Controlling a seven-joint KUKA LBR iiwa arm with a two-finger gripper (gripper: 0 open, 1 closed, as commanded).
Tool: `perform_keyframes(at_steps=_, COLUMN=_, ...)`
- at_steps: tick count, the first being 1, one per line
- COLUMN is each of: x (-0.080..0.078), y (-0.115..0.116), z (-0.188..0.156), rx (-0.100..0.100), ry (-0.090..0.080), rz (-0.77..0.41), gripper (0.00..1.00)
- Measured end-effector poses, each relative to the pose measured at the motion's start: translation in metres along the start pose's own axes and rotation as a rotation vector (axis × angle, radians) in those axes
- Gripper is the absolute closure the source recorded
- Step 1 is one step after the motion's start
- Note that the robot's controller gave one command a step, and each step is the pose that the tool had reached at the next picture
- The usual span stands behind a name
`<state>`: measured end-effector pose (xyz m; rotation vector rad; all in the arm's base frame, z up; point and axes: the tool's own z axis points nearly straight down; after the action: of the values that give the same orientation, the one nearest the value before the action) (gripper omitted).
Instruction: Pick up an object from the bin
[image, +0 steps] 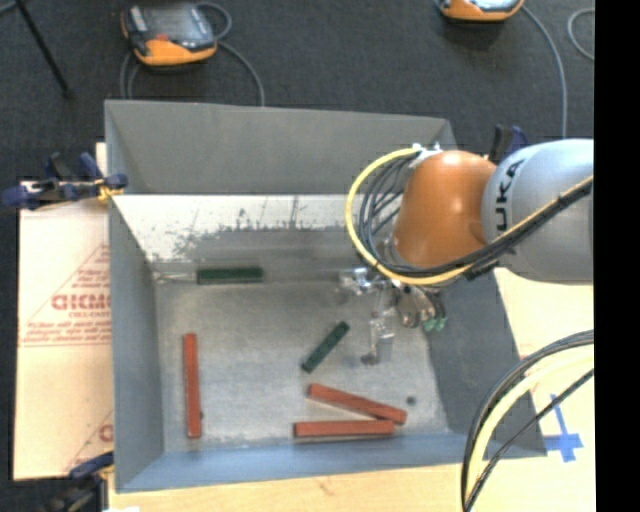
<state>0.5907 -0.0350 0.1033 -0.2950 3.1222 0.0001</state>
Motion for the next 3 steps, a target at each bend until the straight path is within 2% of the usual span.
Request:
perform_keyframes(at_steps=1, x=0.002, y=0.040, z=0.018, rx=0.002, ry=0.000, rz=-0.210, gripper=0.00)
perform_keyframes(at_steps=2, x=0.015, y=0.058, z=0.031, rx=-0.001, ry=0.000, rz=-0.367, gripper=1.00)
perform_keyframes(at_steps=3, x=0.016, y=0.056, z=0.031, rx=-0.001, ry=0.000, rz=-0.371, gripper=1.00)
